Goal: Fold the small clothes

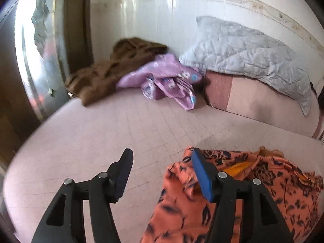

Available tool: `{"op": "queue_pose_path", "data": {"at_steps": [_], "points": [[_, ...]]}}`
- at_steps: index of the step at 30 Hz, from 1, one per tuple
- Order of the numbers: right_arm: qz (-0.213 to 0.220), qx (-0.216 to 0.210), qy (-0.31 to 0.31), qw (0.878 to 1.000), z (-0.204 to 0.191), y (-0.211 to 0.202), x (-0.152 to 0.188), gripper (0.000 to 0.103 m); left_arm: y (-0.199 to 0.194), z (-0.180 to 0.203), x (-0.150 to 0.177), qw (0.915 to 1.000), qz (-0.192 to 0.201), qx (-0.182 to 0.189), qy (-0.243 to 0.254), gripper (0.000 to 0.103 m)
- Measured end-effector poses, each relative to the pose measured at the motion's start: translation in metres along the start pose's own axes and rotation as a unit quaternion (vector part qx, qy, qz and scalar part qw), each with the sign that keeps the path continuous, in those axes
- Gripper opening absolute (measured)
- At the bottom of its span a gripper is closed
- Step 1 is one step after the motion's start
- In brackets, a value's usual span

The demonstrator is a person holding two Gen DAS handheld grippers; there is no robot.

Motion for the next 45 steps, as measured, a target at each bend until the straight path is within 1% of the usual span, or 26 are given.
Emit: {"op": "queue_pose_path", "data": {"at_steps": [2, 3, 4, 6, 8, 10, 11, 13, 14, 15, 16, 17, 18, 21, 22, 24, 25, 26, 28, 30, 32, 34, 36, 40, 42, 45], "points": [[-0.045, 0.007, -0.065, 0.997, -0.029, -0.002, 0.012, 0.075, -0.014, -0.005, 0.018, 0.9992, -0.029, -0.024, 0.01, 0.075], [-0.075, 0.016, -0.102, 0.992, -0.045, 0.003, 0.026, 0.057, -0.015, -0.002, 0.029, 0.9983, -0.052, -0.019, 0.017, 0.075], [-0.113, 0.029, -0.142, 0.983, -0.061, 0.014, 0.046, 0.043, -0.016, 0.002, 0.043, 0.9972, -0.07, -0.007, 0.023, 0.075], [-0.176, 0.054, -0.189, 0.965, -0.076, 0.041, 0.077, 0.039, -0.014, 0.013, 0.068, 0.9942, -0.087, 0.004, 0.063, 0.075], [-0.21, 0.094, -0.207, 0.951, -0.073, 0.075, 0.09, 0.039, 0.005, 0.016, 0.081, 0.9889, -0.104, -0.012, 0.105, 0.075], [-0.194, 0.14, -0.226, 0.944, -0.063, 0.101, 0.073, 0.038, 0.022, 0.004, 0.088, 0.9861, -0.123, -0.043, 0.104, 0.075], [-0.178, 0.157, -0.225, 0.945, -0.06, 0.11, 0.059, 0.038, 0.033, -0.003, 0.092, 0.983, -0.151, -0.046, 0.093, 0.075], [-0.142, 0.186, -0.216, 0.948, -0.059, 0.124, 0.028, 0.039, 0.039, -0.017, 0.087, 0.9824, -0.179, -0.033, 0.043, 0.076], [-0.132, 0.183, -0.206, 0.952, -0.069, 0.128, 0.019, 0.038, 0.038, -0.023, 0.08, 0.9837, -0.176, -0.03, 0.025, 0.076], [-0.128, 0.161, -0.205, 0.957, -0.083, 0.13, 0.019, 0.039, 0.036, -0.032, 0.069, 0.9858, -0.164, -0.035, 0.01, 0.076], [-0.128, 0.113, -0.213, 0.962, -0.112, 0.133, 0.028, 0.039, 0.035, -0.039, 0.061, 0.9871, -0.154, -0.044, 0.003, 0.076], [-0.14, 0.081, -0.229, 0.96, -0.134, 0.135, 0.042, 0.039, 0.033, -0.049, 0.052, 0.9882, -0.141, -0.06, -0.003, 0.076], [-0.165, 0.047, -0.254, 0.952, -0.161, 0.14, 0.066, 0.039, 0.031, -0.06, 0.043, 0.9883, -0.131, -0.077, -0.01, 0.076], [-0.249, -0.045, -0.313, 0.915, -0.229, 0.157, 0.148, 0.039, 0.03, -0.089, 0.032, 0.986, -0.131, -0.092, -0.045, 0.076], [-0.27, -0.066, -0.324, 0.905, -0.246, 0.165, 0.17, 0.039, 0.029, -0.098, 0.033, 0.9845, -0.133, -0.101, -0.053, 0.076], [-0.287, -0.07, -0.346, 0.89, -0.269, 0.19, 0.194, 0.039, 0.033, -0.105, 0.034, 0.9823, -0.139, -0.113, -0.056, 0.076], [-0.287, -0.062, -0.35, 0.89, -0.277, 0.206, 0.195, 0.04, 0.034, -0.108, 0.035, 0.9818, -0.143, -0.113, -0.055, 0.076], [-0.283, -0.057, -0.343, 0.894, -0.284, 0.22, 0.19, 0.04, 0.037, -0.106, 0.036, 0.9816, -0.146, -0.11, -0.054, 0.076], [-0.25, -0.048, -0.299, 0.92, -0.293, 0.248, 0.161, 0.04, 0.038, -0.103, 0.034, 0.982, -0.146, -0.109, -0.05, 0.076], [-0.187, -0.04, -0.24, 0.952, -0.297, 0.259, 0.122, 0.04, 0.044, -0.093, 0.03, 0.9832, -0.146, -0.101, -0.043, 0.076], [-0.15, -0.037, -0.205, 0.966, -0.291, 0.249, 0.097, 0.04, 0.037, -0.084, 0.031, 0.9849, -0.145, -0.089, -0.031, 0.076], [-0.136, -0.031, -0.211, 0.967, -0.28, 0.221, 0.085, 0.04, 0.035, -0.069, 0.034, 0.9861, -0.146, -0.079, -0.013, 0.076], [-0.136, -0.01, -0.238, 0.962, -0.258, 0.187, 0.088, 0.04, 0.03, -0.05, 0.04, 0.9873, -0.147, -0.06, 0.011, 0.076], [-0.144, 0.036, -0.251, 0.957, -0.172, 0.107, 0.113, 0.04, 0.016, -0.021, 0.052, 0.9883, -0.137, -0.041, 0.053, 0.076], [-0.154, 0.066, -0.242, 0.956, -0.126, 0.06, 0.128, 0.04, 0.012, -0.008, 0.061, 0.9874, -0.133, -0.039, 0.077, 0.076], [-0.171, 0.101, -0.222, 0.955, -0.071, 0.005, 0.149, 0.04, 0.013, 0.004, 0.076, 0.9851, -0.144, -0.032, 0.088, 0.076]]}}
Point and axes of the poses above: each gripper's, at about its wrist camera, not at the fingertips, and y roughly the way its jaws point, z to its right, x to its underside, the point moved 10 cm from there along y, roughly the way its jaws point, and after that the axes turned 14 degrees about -y, right-handed, at the moved point
